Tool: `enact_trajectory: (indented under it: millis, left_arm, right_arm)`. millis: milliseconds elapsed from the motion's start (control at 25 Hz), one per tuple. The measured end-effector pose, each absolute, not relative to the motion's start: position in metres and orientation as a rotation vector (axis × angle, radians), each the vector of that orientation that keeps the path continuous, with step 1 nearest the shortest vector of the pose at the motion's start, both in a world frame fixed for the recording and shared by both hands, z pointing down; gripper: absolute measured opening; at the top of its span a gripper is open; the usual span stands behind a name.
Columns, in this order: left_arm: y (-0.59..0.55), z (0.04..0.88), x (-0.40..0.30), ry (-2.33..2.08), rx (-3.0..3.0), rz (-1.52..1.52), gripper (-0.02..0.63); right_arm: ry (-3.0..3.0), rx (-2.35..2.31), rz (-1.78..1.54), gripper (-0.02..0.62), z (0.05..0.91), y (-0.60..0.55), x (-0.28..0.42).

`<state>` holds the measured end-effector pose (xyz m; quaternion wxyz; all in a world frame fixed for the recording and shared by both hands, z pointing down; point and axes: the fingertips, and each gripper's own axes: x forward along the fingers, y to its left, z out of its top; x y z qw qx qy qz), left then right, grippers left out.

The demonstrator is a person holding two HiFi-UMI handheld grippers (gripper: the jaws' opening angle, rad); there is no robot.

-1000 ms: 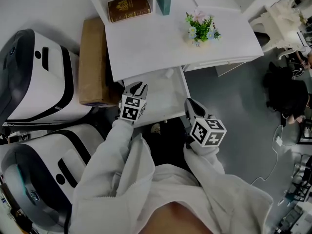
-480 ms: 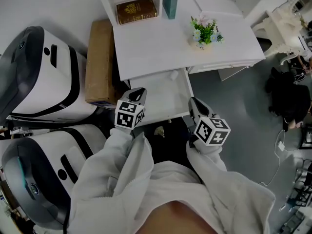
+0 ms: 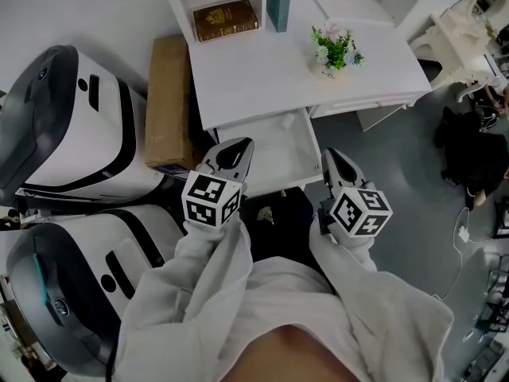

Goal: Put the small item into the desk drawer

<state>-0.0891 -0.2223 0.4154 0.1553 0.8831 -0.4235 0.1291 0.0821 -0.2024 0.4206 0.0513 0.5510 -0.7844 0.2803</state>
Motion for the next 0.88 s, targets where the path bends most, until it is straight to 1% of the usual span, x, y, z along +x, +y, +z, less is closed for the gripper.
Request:
enact_trajectory:
  millis: [160,280,640,880]
  left_arm:
    - [-0.220,0.381,-0.083,-1.275,2.631,0.248,0.020]
    - [-0.219,0.374,-0.079,-1.284,2.668,0.200,0.017]
    - [-0.215,0.380,-0.056,-1.169,2.725,0.211,0.017]
    - [-0.218,0.386,-0.052,-1.143,2.713,0.228,0.017]
  right_arm:
    - [-2.386,1.762,0.656,0.036,0.396,-0.201,0.092]
    - [-2.342,1.845,0.562,0.035,0.389,-0.199,0.104]
    - [-2.375,1.808,0.550,0.035,0.389,-0.194,0.101]
    - [-2.367,1.779,0.563,0.035,0.392,-0.197,0.098]
